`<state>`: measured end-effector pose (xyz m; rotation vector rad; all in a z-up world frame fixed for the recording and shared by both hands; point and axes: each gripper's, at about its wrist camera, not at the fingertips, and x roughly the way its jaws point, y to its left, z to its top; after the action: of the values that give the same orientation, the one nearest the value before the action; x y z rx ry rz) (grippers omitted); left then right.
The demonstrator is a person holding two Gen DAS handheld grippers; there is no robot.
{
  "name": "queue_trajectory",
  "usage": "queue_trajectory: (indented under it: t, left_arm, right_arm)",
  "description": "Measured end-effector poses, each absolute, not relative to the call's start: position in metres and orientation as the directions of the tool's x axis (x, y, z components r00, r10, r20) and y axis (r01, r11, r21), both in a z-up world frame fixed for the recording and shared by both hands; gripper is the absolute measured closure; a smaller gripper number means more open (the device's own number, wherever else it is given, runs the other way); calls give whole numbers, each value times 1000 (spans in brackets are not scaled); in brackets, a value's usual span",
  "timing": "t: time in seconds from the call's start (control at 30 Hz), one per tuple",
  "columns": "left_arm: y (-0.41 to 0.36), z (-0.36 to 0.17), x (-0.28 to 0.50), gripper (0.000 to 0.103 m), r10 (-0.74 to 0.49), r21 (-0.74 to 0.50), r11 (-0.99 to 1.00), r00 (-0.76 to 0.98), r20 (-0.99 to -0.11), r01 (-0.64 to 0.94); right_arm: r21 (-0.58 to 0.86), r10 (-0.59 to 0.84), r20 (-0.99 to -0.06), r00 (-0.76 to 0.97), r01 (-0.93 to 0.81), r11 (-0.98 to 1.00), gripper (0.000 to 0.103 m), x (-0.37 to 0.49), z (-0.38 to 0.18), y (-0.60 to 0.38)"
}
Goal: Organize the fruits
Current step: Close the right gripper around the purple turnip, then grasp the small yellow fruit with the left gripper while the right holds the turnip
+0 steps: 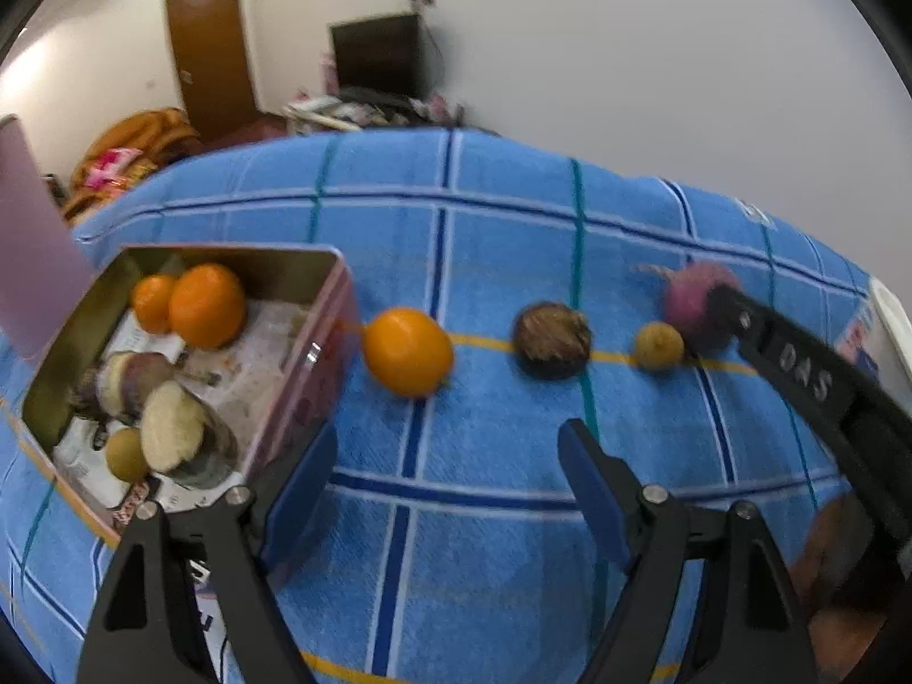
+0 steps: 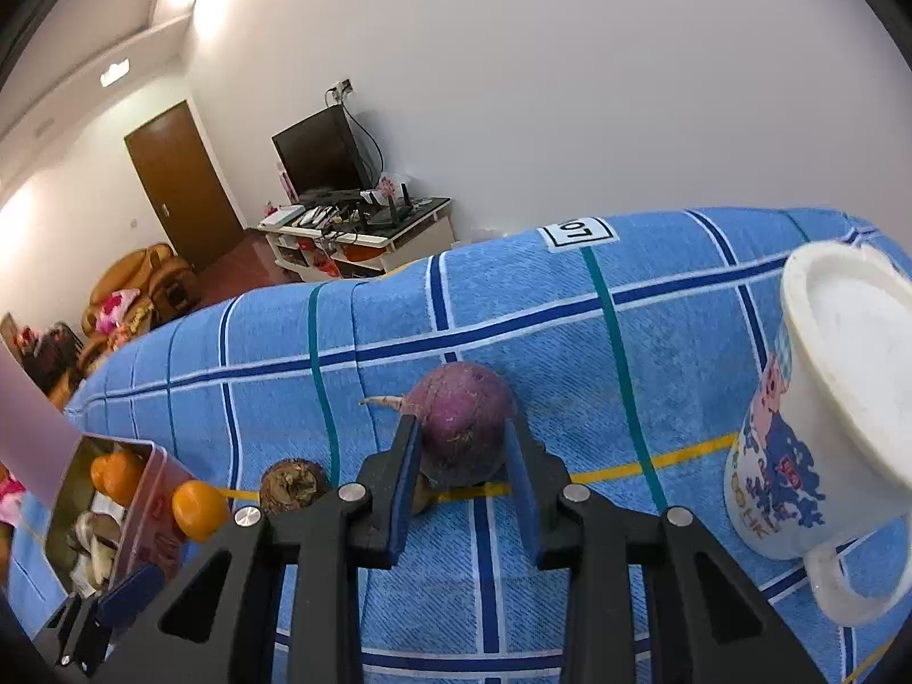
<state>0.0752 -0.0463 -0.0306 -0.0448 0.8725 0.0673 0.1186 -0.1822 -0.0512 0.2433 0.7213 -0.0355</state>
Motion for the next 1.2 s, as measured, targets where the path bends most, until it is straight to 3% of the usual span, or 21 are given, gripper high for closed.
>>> queue_trajectory:
  t: [0.27, 0.47, 0.77, 0.87, 0.93, 1.2]
  left_arm:
    - [-51, -39, 96, 21, 112, 18, 988, 635, -764, -153]
    - [-72, -37, 106, 19, 15, 38, 999, 641, -767, 23]
    - [-77, -19, 131, 19, -4, 89, 990, 643, -766, 112]
    - [-74, -18, 131, 19, 41, 163, 979, 672, -739, 119]
    - [-75, -20, 129, 19, 69, 231, 961, 681, -729, 149]
    - [-79, -26, 126, 19, 58, 251, 947, 666, -744, 199]
  right_arm:
    - [365, 164, -657, 736, 120, 923, 71, 119, -52, -197]
    - [496, 263, -634, 727, 121, 860, 71, 124, -55, -215]
    - [488, 281, -648, 708, 103, 867, 69, 130, -57, -217]
    - [482, 298, -647, 702, 73, 873, 57, 134, -56, -214]
    - [461, 293, -653, 699, 60, 885, 44, 137, -55, -209]
    - [306, 191, -755, 627, 80, 949, 41, 152, -75, -192]
